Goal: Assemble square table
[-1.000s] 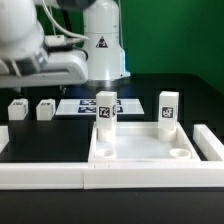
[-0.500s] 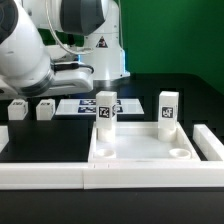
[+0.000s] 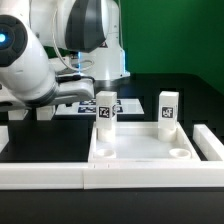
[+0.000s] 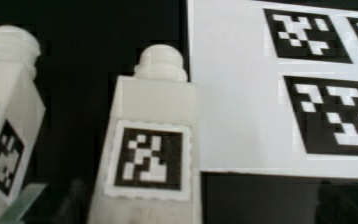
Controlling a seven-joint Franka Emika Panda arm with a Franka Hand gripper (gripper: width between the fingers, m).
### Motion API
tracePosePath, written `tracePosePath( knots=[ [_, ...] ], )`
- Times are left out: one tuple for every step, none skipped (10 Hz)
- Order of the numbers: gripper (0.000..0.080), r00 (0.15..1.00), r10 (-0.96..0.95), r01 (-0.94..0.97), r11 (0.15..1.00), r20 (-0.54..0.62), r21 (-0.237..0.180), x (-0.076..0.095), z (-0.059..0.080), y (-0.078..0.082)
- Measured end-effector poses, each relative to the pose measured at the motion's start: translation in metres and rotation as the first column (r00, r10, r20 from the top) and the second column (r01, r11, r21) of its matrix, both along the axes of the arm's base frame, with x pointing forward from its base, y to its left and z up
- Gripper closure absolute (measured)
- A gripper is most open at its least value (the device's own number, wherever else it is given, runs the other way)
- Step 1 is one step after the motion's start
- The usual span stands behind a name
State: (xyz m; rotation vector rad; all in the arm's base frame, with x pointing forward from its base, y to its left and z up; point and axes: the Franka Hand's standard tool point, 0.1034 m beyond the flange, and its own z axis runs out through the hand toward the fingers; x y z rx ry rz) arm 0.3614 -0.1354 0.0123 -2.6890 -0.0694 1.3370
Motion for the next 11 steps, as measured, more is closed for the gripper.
tracePosePath(
  knots=[
    [0.0151,1.000,0.005,-0.005,1.000,0.003,0.008,-0.0031,-0.0028,0.0008],
    [0.0151,1.000,0.010,-0.010,1.000,0.005,0.011,-0.0019,-0.0027,0.0017],
    [0.0292,1.000,0.015,-0.016,1.000,0.005,0.015,-0.0017,-0.0027,0.0026],
    [0.0292,1.000,0.019,-0.019,1.000,0.005,0.018,-0.0016,-0.0029,0.0032],
    [0.0429,1.000,0.024,-0.024,0.999,0.005,0.022,-0.0015,-0.0031,0.0040],
    [0.0511,1.000,0.028,-0.028,0.999,0.005,0.025,-0.0012,-0.0030,0.0047],
    [0.0511,0.999,0.032,-0.032,0.999,0.006,0.028,-0.0010,-0.0030,0.0052],
    [0.0510,0.999,0.034,-0.034,0.999,0.006,0.029,-0.0009,-0.0030,0.0057],
    [0.0510,0.999,0.037,-0.037,0.999,0.006,0.031,-0.0007,-0.0030,0.0062],
    [0.0510,0.999,0.039,-0.039,0.999,0.006,0.032,-0.0005,-0.0030,0.0067],
    [0.0510,0.999,0.042,-0.042,0.999,0.006,0.033,-0.0003,-0.0030,0.0073]
  ],
)
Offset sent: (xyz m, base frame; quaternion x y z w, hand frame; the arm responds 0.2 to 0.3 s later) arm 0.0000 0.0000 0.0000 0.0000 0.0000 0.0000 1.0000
